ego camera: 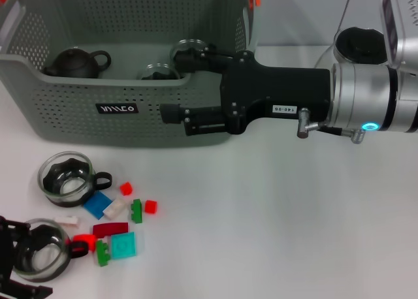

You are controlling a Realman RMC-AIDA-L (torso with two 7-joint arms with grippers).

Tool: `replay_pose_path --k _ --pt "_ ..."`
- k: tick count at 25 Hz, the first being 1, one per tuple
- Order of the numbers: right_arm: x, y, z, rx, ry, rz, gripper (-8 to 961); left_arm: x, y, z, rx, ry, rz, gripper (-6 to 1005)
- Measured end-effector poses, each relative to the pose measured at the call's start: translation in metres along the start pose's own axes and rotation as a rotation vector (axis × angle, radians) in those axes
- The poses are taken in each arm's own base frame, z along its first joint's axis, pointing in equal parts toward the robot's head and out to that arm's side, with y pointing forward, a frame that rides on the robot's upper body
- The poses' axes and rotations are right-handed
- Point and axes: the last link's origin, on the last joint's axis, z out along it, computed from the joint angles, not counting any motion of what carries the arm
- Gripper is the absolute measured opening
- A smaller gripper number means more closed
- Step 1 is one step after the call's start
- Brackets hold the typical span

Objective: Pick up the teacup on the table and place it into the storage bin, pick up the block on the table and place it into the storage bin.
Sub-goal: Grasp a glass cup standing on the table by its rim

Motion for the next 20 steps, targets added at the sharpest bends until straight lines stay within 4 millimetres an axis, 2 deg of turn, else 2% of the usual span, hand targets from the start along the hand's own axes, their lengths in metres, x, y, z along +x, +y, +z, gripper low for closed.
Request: replay_pose_path --k 6,10,20 --pt "0.001 0.01 0.001 -0.077 0.008 -0.044 927 0.0 -0.004 0.003 0.008 -0.018 -0.032 823" --pt "0.01 0.017 -0.001 -0.13 0.067 -0.044 925 -0.001 -0.007 0.007 0.013 -0.077 -0.051 824" --pt "0.039 0.005 0.009 -0.103 0.379 0.056 925 0.005 -0.012 0.014 0.017 -0.13 -0.044 822"
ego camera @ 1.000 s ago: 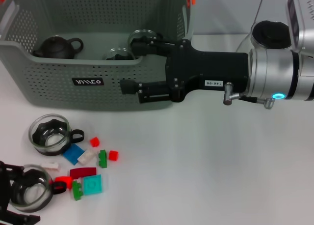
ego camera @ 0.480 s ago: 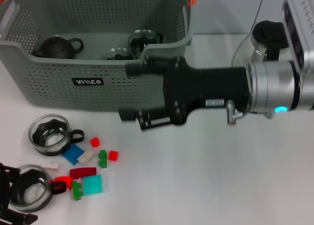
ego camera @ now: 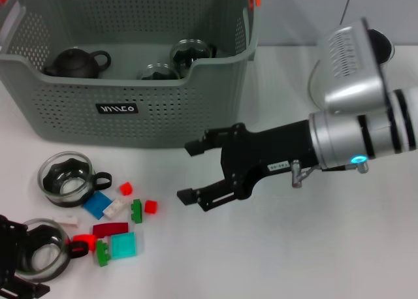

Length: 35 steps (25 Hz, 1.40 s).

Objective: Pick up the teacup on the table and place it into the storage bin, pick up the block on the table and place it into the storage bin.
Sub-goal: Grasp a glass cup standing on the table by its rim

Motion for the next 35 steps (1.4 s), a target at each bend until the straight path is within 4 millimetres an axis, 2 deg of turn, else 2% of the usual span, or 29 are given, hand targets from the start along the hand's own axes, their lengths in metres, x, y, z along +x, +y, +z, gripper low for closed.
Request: replay_pose_path --k 9,30,35 --pt "0.007 -0.005 0.013 -0.009 0.051 0.036 927 0.007 0.001 0.006 -0.02 -0.026 0.01 820" --pt "0.006 -0.01 0.014 0.021 0.033 0.037 924 0.01 0.005 0.019 -0.069 -0.068 0.03 815" --pt "0.005 -0.011 0.014 0.024 0.029 0.035 923 0.009 0.004 0.022 -0.082 -0.077 0.021 642"
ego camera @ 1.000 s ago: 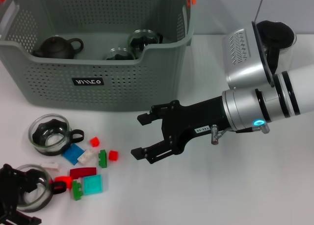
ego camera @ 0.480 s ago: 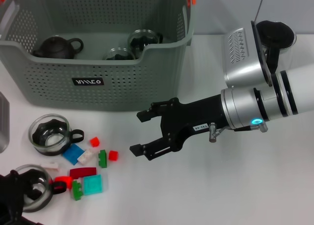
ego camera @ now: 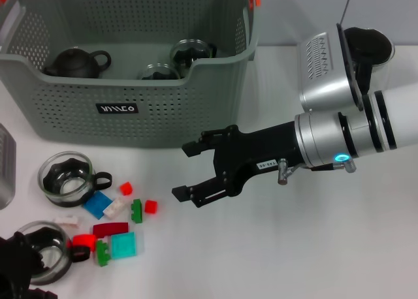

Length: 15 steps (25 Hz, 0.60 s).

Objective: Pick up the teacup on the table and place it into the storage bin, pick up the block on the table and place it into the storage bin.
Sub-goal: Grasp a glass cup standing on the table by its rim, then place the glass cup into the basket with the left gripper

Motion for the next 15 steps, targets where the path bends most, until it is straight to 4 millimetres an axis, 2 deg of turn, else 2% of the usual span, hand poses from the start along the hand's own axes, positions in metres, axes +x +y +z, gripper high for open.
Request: replay_pose_path --k 3,8,15 --pt "-0.0009 -0.0005 -0.0007 0.002 -0.002 -0.003 922 0.0005 -0.0009 0.0004 0.002 0.0 -0.001 410" --pt "-0.0018 -0.0006 -0.0017 0.004 -0.012 -0.001 921 -0.0003 -0.002 0.0005 0.011 -0.009 -0.011 175" --pt "-0.0023 -0.0003 -0.0017 0.002 -0.014 -0.001 925 0.0014 -0.0015 -0.0007 0.008 -0.005 -0.009 82"
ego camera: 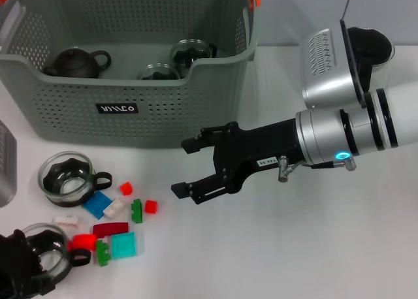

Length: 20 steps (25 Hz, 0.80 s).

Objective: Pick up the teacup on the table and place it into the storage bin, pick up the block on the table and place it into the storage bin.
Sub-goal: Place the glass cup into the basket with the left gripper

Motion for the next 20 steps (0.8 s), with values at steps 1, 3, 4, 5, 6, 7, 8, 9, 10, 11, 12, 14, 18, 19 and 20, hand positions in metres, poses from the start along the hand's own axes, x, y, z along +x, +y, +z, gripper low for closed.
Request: replay_pose_path --k 1,3,4,5,6,7,8,9,10,11,12,14,18,19,20 --pt "0.0 0.0 0.0 0.001 0.0 0.0 923 0.001 0.0 -0.001 -0.001 0.004 -0.001 82" --pt "0.0 0.0 0.0 0.003 -0.001 0.0 920 0.003 0.001 -0.004 -0.009 0.022 -0.001 82" --pt "0.0 0.0 0.0 0.003 -0.001 0.0 919 0.005 0.001 -0.006 -0.014 0.04 -0.001 82" --pt "0.0 0.0 0.0 0.003 -0.002 0.0 918 0.006 0.001 -0.009 -0.017 0.06 -0.001 81" --pt "0.0 0.0 0.0 0.004 -0.001 0.0 917 0.008 0.001 -0.012 -0.019 0.08 0.0 81" --pt "0.001 -0.001 -0.001 0.004 -0.001 0.0 916 0.009 0.002 -0.015 -0.023 0.102 0.002 81" --pt "0.001 -0.001 -0.001 0.005 -0.001 -0.001 915 0.01 0.002 -0.017 -0.027 0.117 0.001 81" --pt "0.001 -0.001 -0.002 0.006 -0.002 -0.002 915 0.011 0.002 -0.018 -0.028 0.128 0.0 81" --pt "0.002 -0.001 -0.002 0.007 -0.003 -0.005 915 0.011 0.001 -0.018 -0.029 0.13 -0.001 81" --pt "0.002 -0.001 -0.003 0.007 -0.005 -0.009 915 0.011 0.001 -0.018 -0.03 0.13 -0.003 77" --pt "0.002 -0.001 -0.003 0.007 -0.006 -0.012 915 0.011 0.001 -0.018 -0.027 0.128 -0.007 73" --pt "0.003 -0.001 -0.004 0.008 -0.007 -0.016 915 0.011 0.0 -0.017 -0.025 0.124 -0.012 65" --pt "0.004 -0.001 -0.004 0.009 -0.006 -0.015 915 0.009 0.002 -0.014 -0.026 0.123 -0.021 46" --pt "0.004 -0.001 -0.004 0.009 -0.006 -0.014 915 0.009 0.002 -0.013 -0.024 0.123 -0.022 46" --pt "0.005 -0.001 -0.004 0.009 -0.006 -0.014 915 0.008 0.002 -0.013 -0.022 0.124 -0.023 47"
